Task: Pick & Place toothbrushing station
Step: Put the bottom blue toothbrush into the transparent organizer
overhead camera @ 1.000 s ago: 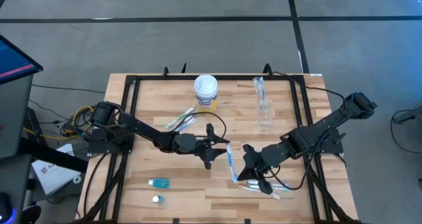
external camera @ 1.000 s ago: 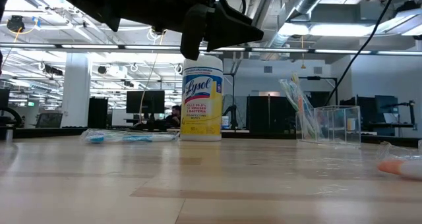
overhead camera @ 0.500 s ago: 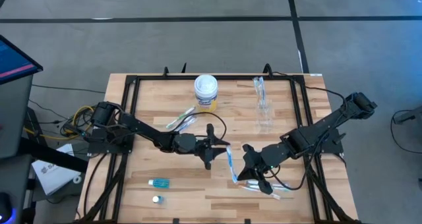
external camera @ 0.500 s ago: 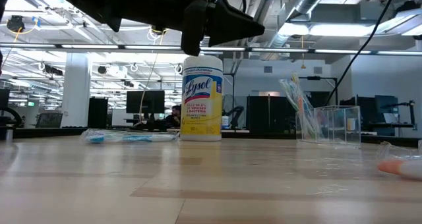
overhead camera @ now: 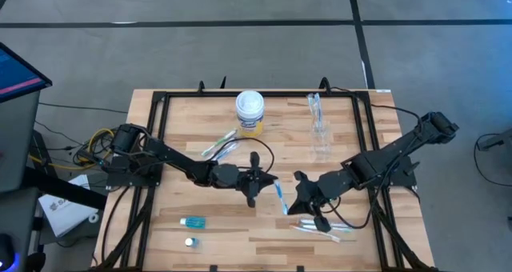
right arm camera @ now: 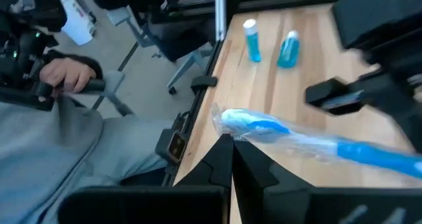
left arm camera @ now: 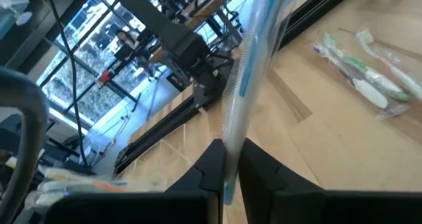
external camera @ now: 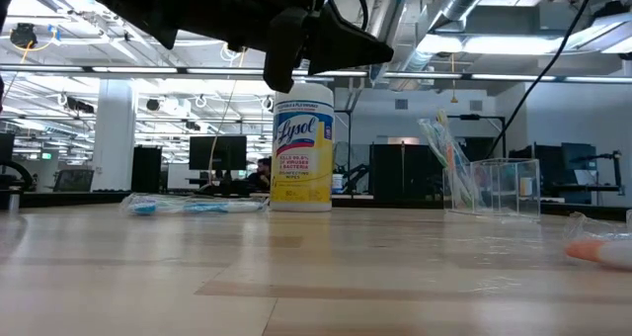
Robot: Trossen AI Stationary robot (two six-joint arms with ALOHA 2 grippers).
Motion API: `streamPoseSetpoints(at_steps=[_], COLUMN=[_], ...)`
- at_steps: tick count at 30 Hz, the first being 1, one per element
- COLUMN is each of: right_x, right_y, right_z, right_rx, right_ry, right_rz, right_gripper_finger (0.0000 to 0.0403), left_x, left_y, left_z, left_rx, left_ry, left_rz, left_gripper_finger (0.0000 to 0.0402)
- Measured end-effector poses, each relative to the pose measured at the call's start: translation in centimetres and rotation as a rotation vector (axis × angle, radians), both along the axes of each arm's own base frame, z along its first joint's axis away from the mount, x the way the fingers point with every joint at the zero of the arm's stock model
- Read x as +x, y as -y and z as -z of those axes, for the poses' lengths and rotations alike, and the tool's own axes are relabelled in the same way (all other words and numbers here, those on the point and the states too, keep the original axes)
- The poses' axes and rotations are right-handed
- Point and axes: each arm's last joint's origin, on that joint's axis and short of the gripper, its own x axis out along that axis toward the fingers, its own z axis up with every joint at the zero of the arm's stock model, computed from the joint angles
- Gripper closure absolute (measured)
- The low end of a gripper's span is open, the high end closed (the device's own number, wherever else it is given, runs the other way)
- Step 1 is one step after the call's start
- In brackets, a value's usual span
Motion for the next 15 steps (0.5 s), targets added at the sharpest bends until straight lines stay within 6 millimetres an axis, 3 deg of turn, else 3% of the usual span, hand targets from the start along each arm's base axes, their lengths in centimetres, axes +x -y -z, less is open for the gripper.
streamPoseSetpoints(at_steps=[8, 15], right_x=[-2.0, -3.8], right_y=[1.5, 0.5], right_z=[-1.5, -1.5], right_rx=[-0.124, -0.232], right_ry=[0.039, 0.049], right_rz=[0.102, 0.161], right_gripper_finger=[0.039, 0.0345], left_x=[-0.4, -1.3], left_y=[-0.4, -1.6], left_z=[0.2, -0.2], left_rx=[-0.063, -0.205], left_ry=[-0.019, 0.014], left_rz=[-0.076, -0.122], left_gripper_finger=[0.0387, 0.0387])
